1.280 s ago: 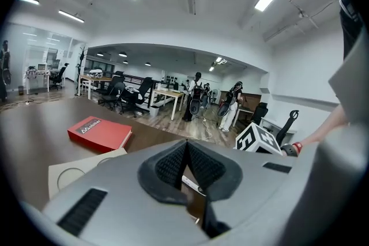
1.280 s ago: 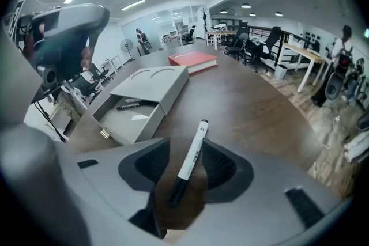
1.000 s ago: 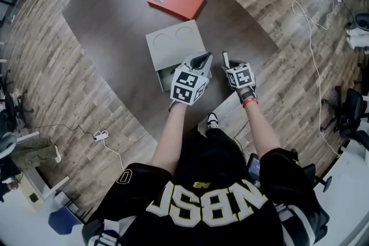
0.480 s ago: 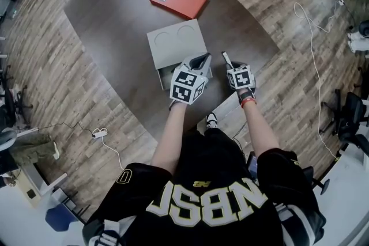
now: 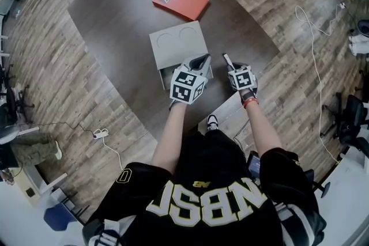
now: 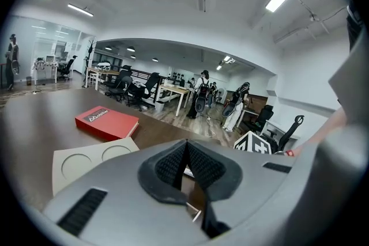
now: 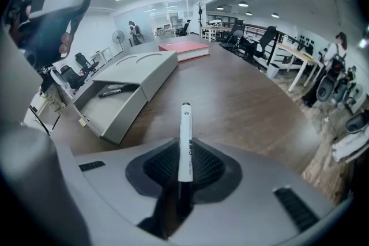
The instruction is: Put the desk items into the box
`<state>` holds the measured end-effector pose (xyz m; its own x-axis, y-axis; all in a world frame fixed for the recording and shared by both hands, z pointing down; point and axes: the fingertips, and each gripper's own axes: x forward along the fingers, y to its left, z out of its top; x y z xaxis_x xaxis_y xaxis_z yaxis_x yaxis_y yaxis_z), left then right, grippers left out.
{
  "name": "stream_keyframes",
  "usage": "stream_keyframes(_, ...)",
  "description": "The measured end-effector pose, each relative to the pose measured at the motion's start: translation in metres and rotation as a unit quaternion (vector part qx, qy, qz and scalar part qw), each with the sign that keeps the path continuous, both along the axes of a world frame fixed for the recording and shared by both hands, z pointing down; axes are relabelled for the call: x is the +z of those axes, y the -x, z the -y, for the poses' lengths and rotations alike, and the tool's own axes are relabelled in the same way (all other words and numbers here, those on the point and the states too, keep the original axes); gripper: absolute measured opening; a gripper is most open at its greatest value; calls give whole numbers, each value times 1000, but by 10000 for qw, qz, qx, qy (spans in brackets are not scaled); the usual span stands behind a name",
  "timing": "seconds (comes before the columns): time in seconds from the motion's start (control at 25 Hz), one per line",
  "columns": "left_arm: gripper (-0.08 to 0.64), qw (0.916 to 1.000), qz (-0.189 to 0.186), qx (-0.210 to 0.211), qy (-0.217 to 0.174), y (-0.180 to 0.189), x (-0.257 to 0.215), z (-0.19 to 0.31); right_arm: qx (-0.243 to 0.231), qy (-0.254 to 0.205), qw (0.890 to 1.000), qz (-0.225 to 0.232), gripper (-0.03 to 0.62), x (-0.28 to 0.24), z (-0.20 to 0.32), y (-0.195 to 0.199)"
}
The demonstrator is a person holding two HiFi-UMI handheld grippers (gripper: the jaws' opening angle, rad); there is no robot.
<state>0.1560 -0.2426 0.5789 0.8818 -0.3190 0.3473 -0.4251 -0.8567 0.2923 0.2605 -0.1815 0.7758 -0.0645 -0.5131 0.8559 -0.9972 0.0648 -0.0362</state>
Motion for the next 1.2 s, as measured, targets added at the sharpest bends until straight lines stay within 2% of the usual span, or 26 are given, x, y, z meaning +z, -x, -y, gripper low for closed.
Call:
stream_keyframes(0.36,14,9999,-56,-88,-59,8,-8,8,-184,-358,9992,7,75,-40,0,-10)
stream_keyframes(0.68,14,9995,-117,-270,-102,17,-13,13,-686,-657,9953,183,75,-74,-3,9)
stream_keyframes(0.88,14,9985,-110,-528,-98,36,-13,18,-1167,-724,9903,193,75,-87,2,32)
stream_keyframes(1.2,14,9936,-80,-1120,-122,77,-13,30,-2020,-695,9766,245,75,-87,30,74)
